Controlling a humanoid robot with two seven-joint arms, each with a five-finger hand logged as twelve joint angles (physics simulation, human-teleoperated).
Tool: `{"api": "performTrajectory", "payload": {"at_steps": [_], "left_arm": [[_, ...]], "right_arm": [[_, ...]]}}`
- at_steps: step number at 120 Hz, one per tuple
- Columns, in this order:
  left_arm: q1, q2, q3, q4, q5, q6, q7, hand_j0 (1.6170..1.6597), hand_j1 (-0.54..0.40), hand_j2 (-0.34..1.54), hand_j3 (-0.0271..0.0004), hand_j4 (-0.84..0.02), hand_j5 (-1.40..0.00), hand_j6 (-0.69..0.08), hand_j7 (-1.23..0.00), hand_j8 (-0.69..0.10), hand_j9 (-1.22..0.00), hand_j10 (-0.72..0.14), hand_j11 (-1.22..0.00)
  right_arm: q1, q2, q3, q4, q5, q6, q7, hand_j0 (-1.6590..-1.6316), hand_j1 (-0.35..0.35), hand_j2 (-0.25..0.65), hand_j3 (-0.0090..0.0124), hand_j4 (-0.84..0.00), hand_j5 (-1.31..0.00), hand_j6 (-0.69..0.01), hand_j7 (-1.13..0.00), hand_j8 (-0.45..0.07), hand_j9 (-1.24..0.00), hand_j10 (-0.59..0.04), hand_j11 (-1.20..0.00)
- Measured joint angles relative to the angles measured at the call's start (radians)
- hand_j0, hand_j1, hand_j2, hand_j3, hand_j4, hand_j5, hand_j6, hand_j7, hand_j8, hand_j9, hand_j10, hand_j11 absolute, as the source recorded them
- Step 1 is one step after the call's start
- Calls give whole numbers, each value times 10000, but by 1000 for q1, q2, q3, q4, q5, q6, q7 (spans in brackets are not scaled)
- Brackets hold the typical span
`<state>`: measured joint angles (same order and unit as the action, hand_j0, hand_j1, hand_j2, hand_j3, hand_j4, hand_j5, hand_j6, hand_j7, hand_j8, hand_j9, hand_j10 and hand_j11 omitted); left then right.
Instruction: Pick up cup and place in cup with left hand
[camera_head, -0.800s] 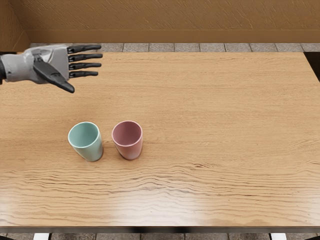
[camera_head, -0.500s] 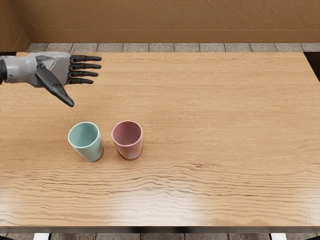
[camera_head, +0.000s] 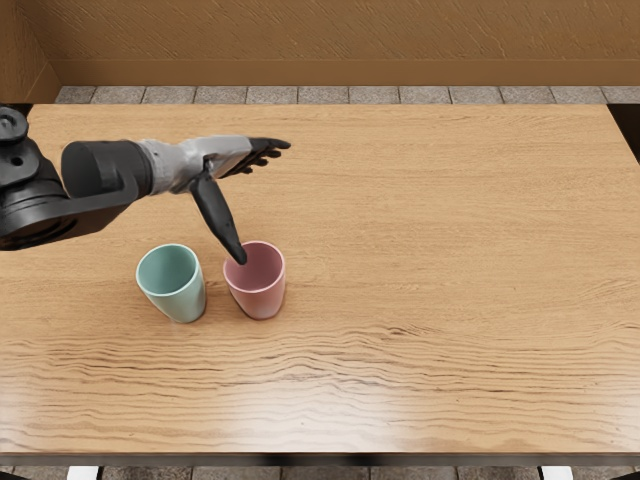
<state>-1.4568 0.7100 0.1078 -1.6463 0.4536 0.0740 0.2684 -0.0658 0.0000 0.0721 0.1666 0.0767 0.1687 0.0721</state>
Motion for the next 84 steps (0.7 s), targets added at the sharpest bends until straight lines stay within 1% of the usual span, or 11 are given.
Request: {"api": "performTrajectory", "payload": {"at_steps": [10,20,28,41,59,78,84], "left_arm": [[-2,-19,69,-43,11,87,0,16581,3118,69,0,-328,-411,-334,-410,-333,-409,-327,-408],[2,-20,113,-72,17,151,0,16581,2893,108,0,-515,-655,-520,-654,-519,-653,-514,-652],[7,-29,137,-87,19,185,0,16581,2656,148,0,-712,-913,-717,-912,-717,-911,-711,-911],[13,-51,158,-102,21,208,1,16581,2263,215,0,-1038,-1338,-1043,-1338,-1043,-1337,-1038,-1337],[19,-56,177,-108,22,246,2,16581,1256,380,0,-1876,-2431,-1882,-2431,-1881,-2431,-1875,-2431],[21,-54,184,-109,21,260,3,16565,1256,63,0,-2429,-3367,-2427,-3377,-2418,-3390,-2406,-3404],[21,-49,185,-109,21,262,2,16562,1169,-373,0,-2527,-3547,-2523,-3561,-2513,-3578,-2498,-3596]], "right_arm": [[0,0,0,0,0,0,0,-16581,-3310,-31,0,-151,-195,-151,-195,-151,-195,-151,-195],[0,0,0,0,0,0,0,-16581,-3310,-31,0,-151,-195,-151,-195,-151,-195,-151,-195],[0,0,0,0,0,0,0,-16581,-3310,-31,0,-152,-195,-152,-195,-151,-195,-151,-195],[0,0,0,0,0,0,0,-16581,-3310,-31,0,-152,-195,-152,-195,-151,-195,-151,-195],[0,0,0,0,0,0,0,-16581,-3310,-31,0,-152,-195,-152,-195,-151,-195,-151,-195],[0,0,0,0,0,0,0,-16581,-3310,-31,0,-152,-195,-152,-195,-152,-195,-151,-195],[0,0,0,0,0,0,0,-16581,-3310,-31,0,-152,-195,-152,-195,-152,-195,-151,-195]]}}
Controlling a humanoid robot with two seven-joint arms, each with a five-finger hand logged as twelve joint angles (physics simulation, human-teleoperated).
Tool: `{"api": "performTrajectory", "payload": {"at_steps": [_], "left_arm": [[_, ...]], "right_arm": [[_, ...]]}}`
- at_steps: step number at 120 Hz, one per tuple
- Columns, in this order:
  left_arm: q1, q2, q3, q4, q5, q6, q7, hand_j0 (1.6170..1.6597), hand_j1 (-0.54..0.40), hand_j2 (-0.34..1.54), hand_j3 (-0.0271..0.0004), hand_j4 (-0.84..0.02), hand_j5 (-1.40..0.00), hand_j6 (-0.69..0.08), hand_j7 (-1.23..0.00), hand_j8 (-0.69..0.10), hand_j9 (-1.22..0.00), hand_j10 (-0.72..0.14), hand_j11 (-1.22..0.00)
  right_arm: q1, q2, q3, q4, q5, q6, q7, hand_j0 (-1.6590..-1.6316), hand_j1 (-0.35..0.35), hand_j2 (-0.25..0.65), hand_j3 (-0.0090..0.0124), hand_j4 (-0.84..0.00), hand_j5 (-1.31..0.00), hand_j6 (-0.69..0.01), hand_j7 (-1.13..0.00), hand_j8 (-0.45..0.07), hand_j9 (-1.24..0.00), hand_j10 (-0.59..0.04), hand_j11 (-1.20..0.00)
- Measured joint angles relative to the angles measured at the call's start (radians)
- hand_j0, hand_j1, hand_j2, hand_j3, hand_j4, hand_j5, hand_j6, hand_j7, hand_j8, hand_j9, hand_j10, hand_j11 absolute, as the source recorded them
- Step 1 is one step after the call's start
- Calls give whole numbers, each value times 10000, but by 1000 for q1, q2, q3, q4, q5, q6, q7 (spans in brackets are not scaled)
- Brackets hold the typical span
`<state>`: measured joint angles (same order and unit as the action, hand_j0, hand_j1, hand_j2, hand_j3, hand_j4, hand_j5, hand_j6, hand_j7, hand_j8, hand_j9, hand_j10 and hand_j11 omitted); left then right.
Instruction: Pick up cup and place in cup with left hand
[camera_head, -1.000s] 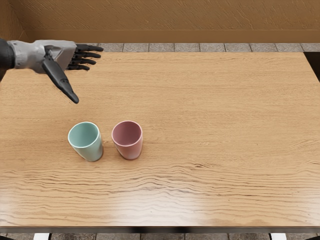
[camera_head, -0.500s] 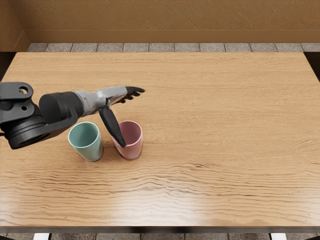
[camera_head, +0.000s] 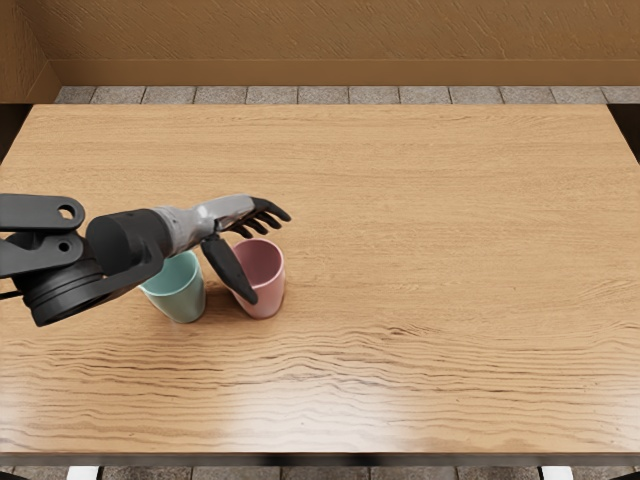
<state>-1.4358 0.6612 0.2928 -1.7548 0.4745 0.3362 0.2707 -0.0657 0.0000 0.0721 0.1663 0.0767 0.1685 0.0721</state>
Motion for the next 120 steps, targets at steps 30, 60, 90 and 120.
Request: {"api": "performTrajectory", "payload": {"at_steps": [30,60,90,120], "left_arm": [[-3,5,1,5,0,1,-1,16558,723,-585,0,-2785,-3977,-2779,-3995,-2767,-4015,-2752,-4039],[-3,9,7,10,2,-9,0,16555,-878,772,0,-3945,-5597,-3543,-5659,-3578,-5711,-3867,-5753],[-18,21,0,10,0,-51,-1,16548,-1319,1234,0,-4215,-6526,-2732,-6512,-2785,-6562,-3953,-6589],[-22,88,-76,10,-4,-172,-2,16547,-1275,1234,0,-4067,-6932,-2625,-6860,-2694,-6857,-3894,-6846]], "right_arm": [[0,0,0,0,0,0,0,-16581,-3310,-32,0,-152,-195,-152,-195,-152,-195,-151,-195],[0,0,0,0,0,0,0,-16581,-3310,-32,0,-152,-195,-152,-195,-152,-195,-152,-195],[0,0,0,0,0,0,0,-16581,-3310,-31,0,-152,-195,-152,-195,-151,-195,-151,-195],[0,0,0,0,0,0,0,-16581,-3310,-31,0,-152,-195,-151,-195,-151,-195,-150,-195]]}}
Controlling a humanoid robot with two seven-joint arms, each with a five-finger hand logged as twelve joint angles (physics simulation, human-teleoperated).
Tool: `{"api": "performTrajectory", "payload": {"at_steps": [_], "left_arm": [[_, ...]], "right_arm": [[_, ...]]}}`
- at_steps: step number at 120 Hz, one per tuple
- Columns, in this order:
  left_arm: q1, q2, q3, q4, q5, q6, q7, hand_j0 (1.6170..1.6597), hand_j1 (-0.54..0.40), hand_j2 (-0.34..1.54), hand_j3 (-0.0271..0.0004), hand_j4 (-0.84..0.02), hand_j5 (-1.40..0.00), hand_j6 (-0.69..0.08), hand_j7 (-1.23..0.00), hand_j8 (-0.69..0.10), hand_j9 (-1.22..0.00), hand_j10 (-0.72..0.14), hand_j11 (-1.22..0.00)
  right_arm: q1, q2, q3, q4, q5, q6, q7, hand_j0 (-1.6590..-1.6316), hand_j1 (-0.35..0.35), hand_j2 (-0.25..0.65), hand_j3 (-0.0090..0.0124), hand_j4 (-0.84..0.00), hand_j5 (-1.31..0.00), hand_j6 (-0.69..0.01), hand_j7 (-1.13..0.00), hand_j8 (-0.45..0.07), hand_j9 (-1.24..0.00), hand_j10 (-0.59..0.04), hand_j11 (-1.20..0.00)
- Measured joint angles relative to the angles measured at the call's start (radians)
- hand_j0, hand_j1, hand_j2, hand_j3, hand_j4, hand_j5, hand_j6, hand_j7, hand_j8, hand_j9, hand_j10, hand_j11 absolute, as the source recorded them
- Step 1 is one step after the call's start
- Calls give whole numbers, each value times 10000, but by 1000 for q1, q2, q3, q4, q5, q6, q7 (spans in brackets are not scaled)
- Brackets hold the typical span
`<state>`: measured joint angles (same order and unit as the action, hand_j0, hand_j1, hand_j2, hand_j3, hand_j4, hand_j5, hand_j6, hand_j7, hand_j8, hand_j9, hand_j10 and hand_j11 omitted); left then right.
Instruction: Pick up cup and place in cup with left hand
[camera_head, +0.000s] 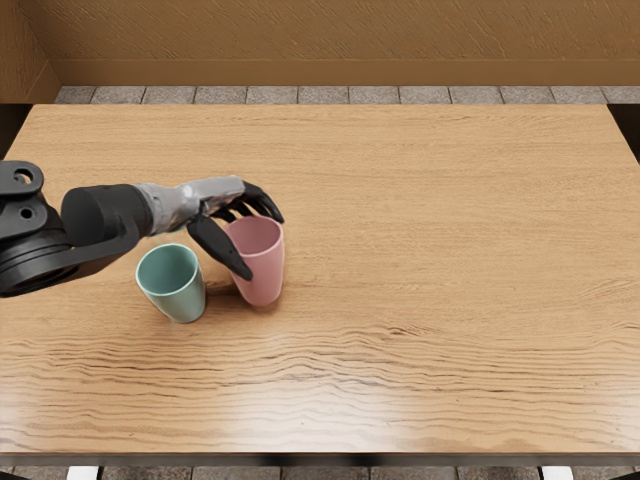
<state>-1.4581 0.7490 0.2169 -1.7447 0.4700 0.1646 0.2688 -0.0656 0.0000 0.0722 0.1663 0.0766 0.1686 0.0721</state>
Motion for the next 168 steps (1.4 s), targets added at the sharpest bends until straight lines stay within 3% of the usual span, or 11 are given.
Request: {"api": "performTrajectory", "payload": {"at_steps": [67,101,132,168], "left_arm": [[4,276,-258,3,-8,-347,7,16530,-234,151,0,-4816,-6947,-3441,-6867,-3531,-6750,-4666,-6838],[18,403,-325,-5,-17,-499,12,16525,-186,67,0,-4880,-6911,-3370,-6922,-3478,-6805,-4703,-6900],[52,477,-331,-7,-18,-531,11,16523,-130,-1,0,-4916,-6889,-3400,-6991,-3439,-6835,-4724,-6912],[95,484,-332,-7,-9,-477,7,16522,-141,-58,0,-4898,-6871,-3389,-6970,-3495,-6815,-4742,-6909]], "right_arm": [[0,0,0,0,0,0,0,-16581,-3310,-30,0,-151,-195,-150,-195,-149,-195,-149,-195],[0,0,0,0,0,0,0,-16581,-3310,-30,0,-150,-195,-150,-195,-150,-195,-149,-195],[0,0,0,0,0,0,0,-16581,-3310,-30,0,-150,-195,-150,-195,-150,-195,-149,-195],[0,0,0,0,0,0,0,-16581,-3310,-30,0,-150,-195,-150,-195,-150,-195,-149,-195]]}}
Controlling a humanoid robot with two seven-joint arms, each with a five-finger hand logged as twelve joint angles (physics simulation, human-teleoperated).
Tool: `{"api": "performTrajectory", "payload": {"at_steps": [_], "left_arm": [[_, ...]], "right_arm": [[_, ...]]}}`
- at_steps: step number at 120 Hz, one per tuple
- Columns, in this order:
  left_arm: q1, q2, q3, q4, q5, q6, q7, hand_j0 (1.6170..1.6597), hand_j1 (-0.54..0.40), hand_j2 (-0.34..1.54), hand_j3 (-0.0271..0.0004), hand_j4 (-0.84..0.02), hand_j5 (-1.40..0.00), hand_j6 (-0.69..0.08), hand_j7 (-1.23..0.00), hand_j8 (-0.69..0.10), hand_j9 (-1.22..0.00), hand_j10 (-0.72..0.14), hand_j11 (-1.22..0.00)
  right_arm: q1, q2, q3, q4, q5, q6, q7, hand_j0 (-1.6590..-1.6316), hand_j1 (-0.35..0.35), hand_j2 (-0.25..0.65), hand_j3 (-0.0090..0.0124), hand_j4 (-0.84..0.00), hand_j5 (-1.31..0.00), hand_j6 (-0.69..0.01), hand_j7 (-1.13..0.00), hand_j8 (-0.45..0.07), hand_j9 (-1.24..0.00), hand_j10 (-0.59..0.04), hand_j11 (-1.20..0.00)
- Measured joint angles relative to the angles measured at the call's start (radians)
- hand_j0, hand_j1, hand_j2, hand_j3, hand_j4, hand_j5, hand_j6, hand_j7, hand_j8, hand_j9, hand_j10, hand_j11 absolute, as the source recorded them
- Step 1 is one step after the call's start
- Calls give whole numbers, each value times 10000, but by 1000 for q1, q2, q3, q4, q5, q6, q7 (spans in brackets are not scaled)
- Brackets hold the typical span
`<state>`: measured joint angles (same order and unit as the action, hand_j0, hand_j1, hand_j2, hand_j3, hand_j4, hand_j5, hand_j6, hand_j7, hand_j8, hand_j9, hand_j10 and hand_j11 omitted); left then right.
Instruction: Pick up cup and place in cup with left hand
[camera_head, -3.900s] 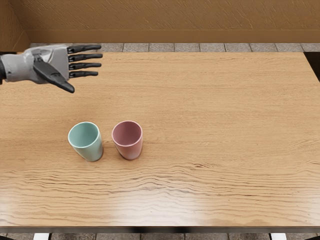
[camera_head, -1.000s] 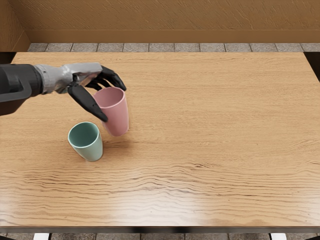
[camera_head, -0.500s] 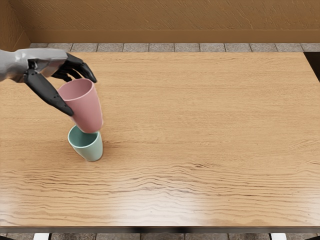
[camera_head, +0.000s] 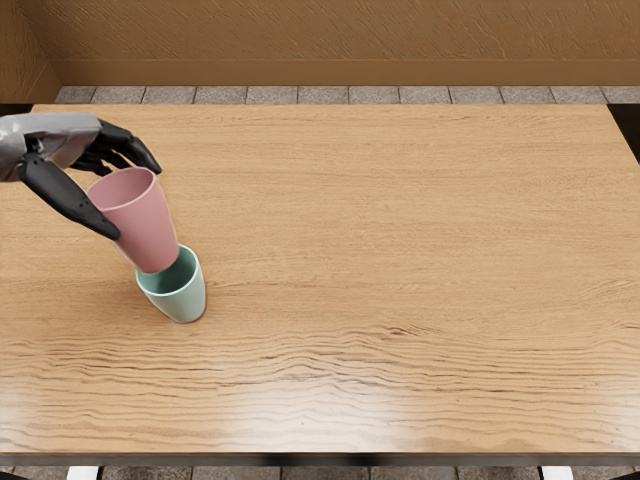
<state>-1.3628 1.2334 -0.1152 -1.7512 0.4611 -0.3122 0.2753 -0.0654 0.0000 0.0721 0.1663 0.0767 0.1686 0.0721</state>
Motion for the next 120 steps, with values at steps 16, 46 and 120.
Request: {"api": "performTrajectory", "payload": {"at_steps": [16,46,120], "left_arm": [[21,-2,0,1,4,18,0,16524,-205,36,0,-4859,-6894,-3379,-6959,-3457,-6805,-4705,-6909],[48,-11,0,1,5,25,-2,16525,-260,75,0,-4809,-6904,-3317,-6977,-3407,-6817,-4656,-6911],[70,-35,0,3,8,63,-4,16538,-406,341,0,-4945,-6491,-3447,-6564,-3533,-6406,-4763,-6492]], "right_arm": [[0,0,0,0,0,0,0,-16581,-3310,-30,0,-150,-195,-150,-195,-150,-195,-149,-195],[0,0,0,0,0,0,0,-16581,-3311,-30,0,-150,-195,-149,-195,-149,-195,-149,-195],[0,0,0,0,0,0,0,-16581,-3311,-30,0,-150,-195,-149,-195,-149,-195,-149,-195]]}}
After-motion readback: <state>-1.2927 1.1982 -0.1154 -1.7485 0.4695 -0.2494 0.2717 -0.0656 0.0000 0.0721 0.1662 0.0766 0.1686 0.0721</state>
